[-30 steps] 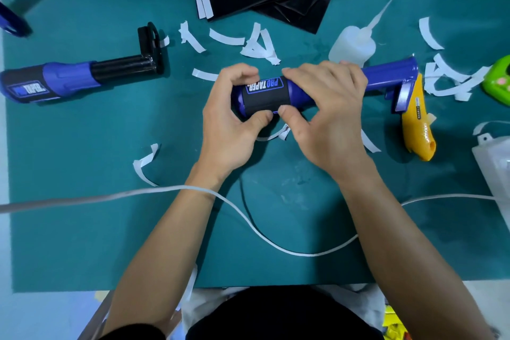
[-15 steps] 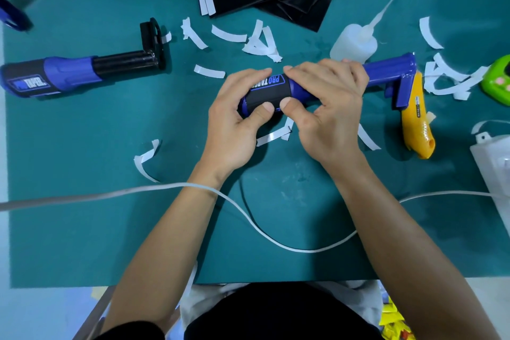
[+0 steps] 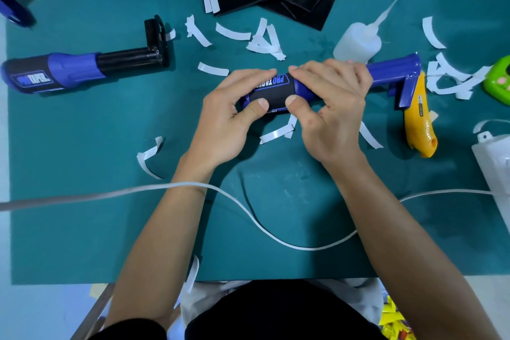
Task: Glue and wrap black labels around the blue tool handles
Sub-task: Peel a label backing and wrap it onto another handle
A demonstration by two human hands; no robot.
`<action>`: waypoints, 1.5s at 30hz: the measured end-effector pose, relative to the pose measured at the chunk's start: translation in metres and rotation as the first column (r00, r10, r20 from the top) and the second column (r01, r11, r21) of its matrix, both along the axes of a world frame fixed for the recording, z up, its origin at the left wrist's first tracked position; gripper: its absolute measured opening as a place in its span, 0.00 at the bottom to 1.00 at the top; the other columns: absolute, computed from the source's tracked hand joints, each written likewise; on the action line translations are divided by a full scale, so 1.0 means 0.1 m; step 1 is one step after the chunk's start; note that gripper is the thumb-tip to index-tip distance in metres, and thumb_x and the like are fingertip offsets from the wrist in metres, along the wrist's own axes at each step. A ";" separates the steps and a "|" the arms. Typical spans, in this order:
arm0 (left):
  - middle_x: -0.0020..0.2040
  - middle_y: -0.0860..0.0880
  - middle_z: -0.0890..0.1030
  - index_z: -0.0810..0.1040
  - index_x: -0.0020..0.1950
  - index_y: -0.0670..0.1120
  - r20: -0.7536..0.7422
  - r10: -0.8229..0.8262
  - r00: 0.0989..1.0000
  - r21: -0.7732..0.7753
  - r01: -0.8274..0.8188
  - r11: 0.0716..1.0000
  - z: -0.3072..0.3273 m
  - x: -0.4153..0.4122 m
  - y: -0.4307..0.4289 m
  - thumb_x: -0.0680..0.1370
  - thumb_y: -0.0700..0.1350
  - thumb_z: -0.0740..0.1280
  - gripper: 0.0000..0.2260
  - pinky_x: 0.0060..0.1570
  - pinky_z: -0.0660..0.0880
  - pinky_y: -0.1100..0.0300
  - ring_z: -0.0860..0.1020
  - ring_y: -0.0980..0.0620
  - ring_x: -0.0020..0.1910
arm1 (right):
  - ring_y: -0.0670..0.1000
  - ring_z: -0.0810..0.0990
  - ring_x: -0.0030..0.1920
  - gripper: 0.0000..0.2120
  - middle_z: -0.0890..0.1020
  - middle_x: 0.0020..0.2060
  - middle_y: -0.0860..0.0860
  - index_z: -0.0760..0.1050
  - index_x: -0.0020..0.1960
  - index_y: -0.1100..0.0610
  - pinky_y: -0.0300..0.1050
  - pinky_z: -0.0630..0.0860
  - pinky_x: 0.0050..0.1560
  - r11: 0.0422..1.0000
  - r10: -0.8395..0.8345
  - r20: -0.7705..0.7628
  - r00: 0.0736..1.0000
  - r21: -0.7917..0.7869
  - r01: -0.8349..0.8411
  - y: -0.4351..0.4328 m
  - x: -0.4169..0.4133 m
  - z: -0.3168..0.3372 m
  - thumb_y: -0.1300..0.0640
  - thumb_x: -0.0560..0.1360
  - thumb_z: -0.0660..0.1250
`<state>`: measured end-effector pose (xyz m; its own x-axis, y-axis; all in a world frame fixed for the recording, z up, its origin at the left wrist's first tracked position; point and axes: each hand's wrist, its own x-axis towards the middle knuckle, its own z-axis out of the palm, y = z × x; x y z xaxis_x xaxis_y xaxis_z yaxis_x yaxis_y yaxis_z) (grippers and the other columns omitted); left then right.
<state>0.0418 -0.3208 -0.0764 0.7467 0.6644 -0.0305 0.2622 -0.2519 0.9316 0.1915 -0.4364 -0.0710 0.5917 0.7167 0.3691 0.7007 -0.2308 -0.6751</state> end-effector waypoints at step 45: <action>0.57 0.57 0.82 0.82 0.62 0.54 0.032 0.229 0.973 -0.073 -0.226 0.971 -0.02 0.12 -0.19 0.72 0.40 0.68 0.19 0.58 0.80 0.47 0.81 0.51 0.57 | 0.56 0.79 0.58 0.12 0.85 0.56 0.48 0.84 0.61 0.56 0.50 0.58 0.71 0.996 0.074 0.105 0.992 -0.059 -0.069 -0.02 0.09 -0.04 0.55 0.79 0.70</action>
